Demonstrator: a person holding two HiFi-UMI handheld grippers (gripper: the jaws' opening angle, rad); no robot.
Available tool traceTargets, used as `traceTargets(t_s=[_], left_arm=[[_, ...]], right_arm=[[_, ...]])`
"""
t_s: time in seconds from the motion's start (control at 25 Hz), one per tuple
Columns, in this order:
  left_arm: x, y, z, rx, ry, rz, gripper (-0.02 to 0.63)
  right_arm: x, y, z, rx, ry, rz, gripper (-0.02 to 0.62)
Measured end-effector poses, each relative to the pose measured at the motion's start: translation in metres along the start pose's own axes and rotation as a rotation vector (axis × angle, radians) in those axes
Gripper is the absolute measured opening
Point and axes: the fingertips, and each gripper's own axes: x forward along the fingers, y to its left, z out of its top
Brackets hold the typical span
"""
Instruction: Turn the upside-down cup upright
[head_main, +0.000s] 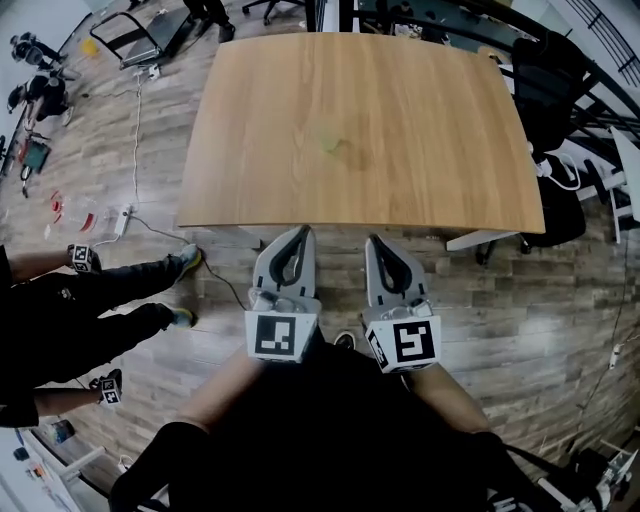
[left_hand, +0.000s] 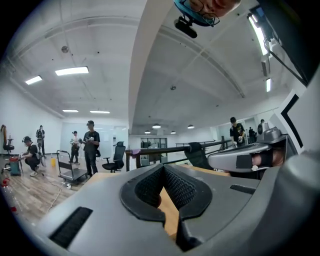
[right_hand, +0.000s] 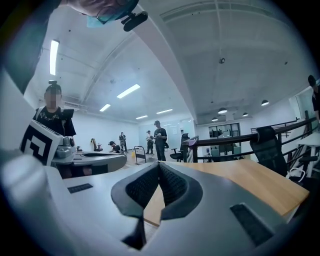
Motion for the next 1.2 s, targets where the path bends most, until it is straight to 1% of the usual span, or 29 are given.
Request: traceTargets(t_s=[0.28,0.44,0.52,0.6,0.72,0.88,1.04,1.16,1.2], left_arm=[[0.117,0.096,-0.021,0.007,0.015,-0.067,-0.005],[0.163,0.137,-0.043,0.01,0.04,-0.123,-0.005],[0.185,0.153,-0.055,0.021,0.056,-0.157,-0.005],[0.208,0.163,-0.069,0.044,0.075,-0.191,-0.005],[0.24,0.171,-0.095,0.068,0.101,-0.221,-0.005],[0.269,0.172,-0.142,0.029,0.157,-0.239,-0.005],[0.294,0.178,-0.179,0.001,0.178,-0.228,-0.005],[0.304,0.186,-0.205,0.012,0.209,-0.205,-0.005],[0.307,0.19,-0.214,0.013,0.225,-0.196,-0.005]], right_arm=[[0.147,-0.029,-0.01,0.003,0.041,-0.034,0.014],[0.212,-0.035,-0.022,0.009,0.05,-0.047,0.014],[0.24,-0.038,-0.034,0.025,0.072,-0.044,0.014],[0.266,-0.043,-0.049,0.036,0.101,-0.037,0.014],[0.296,-0.054,-0.074,0.045,0.138,-0.033,0.014],[0.321,-0.065,-0.116,0.016,0.181,-0.019,0.015],[0.341,-0.077,-0.159,0.01,0.257,0.013,0.015],[0.347,-0.086,-0.19,0.029,0.305,0.035,0.022],[0.35,-0.088,-0.201,0.042,0.318,0.05,0.071]])
